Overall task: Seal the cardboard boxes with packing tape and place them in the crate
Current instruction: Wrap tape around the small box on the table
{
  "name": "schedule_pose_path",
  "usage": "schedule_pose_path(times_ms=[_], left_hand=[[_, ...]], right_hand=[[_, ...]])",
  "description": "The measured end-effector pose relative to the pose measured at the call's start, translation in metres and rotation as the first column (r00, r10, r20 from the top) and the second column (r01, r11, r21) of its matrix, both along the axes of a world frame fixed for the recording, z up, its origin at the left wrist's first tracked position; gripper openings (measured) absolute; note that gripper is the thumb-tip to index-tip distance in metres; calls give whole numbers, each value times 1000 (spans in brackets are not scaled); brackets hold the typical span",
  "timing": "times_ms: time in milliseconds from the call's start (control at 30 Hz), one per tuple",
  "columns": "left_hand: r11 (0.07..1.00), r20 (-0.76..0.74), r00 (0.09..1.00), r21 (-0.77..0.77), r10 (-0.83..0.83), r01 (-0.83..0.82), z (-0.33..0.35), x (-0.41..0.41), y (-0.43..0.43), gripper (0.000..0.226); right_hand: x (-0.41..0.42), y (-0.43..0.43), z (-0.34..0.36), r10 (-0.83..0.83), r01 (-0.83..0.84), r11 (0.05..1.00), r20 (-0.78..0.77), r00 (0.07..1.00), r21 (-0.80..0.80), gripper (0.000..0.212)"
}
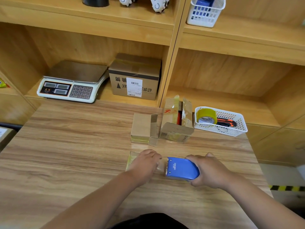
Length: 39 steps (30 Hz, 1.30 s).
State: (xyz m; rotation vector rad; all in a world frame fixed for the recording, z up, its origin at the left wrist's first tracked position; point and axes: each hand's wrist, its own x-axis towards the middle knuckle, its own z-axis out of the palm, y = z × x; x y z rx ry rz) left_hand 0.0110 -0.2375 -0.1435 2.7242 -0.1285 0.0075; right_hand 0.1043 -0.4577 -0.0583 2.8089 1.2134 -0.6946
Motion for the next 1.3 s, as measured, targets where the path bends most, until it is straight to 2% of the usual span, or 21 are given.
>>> schedule_pose_path(times_ms=[233, 400, 533, 867, 1067, 1167, 1233, 1300], left_hand=[[995, 102, 995, -97, 15, -6, -6, -2, 0, 21], [990, 129, 989, -132, 72, -55, -10, -2, 0, 24], [979, 108, 984, -162, 141, -122, -12, -2, -4, 23], [969, 112, 963, -75, 244, -237, -16, -2, -19, 22], [935, 146, 932, -184, 331, -303, -17, -4, -24, 19], [919, 145, 924, -241, 353, -313, -13, -9, -24, 15], [916, 149, 924, -260, 352, -307, -13, -12, -23, 17], [911, 148, 923, -277, 355, -305, -14, -13, -22, 18]], right_hand=[[5, -9, 8, -13, 16, 999, -77, 997, 39, 53], [3, -2, 1, 115, -106, 991, 122, 986, -83, 52], [-2, 11, -5, 174, -143, 977, 198, 965, -159, 52], [-11, 46, -10, 201, -135, 958, 256, 946, -252, 43], [-15, 63, -18, 187, -111, 946, 232, 954, -306, 39], [-4, 55, -25, 259, -139, 915, 284, 923, -380, 32], [3, 38, -34, 206, -98, 930, 282, 937, -354, 37], [10, 17, -46, 119, -20, 955, 319, 940, -295, 55]])
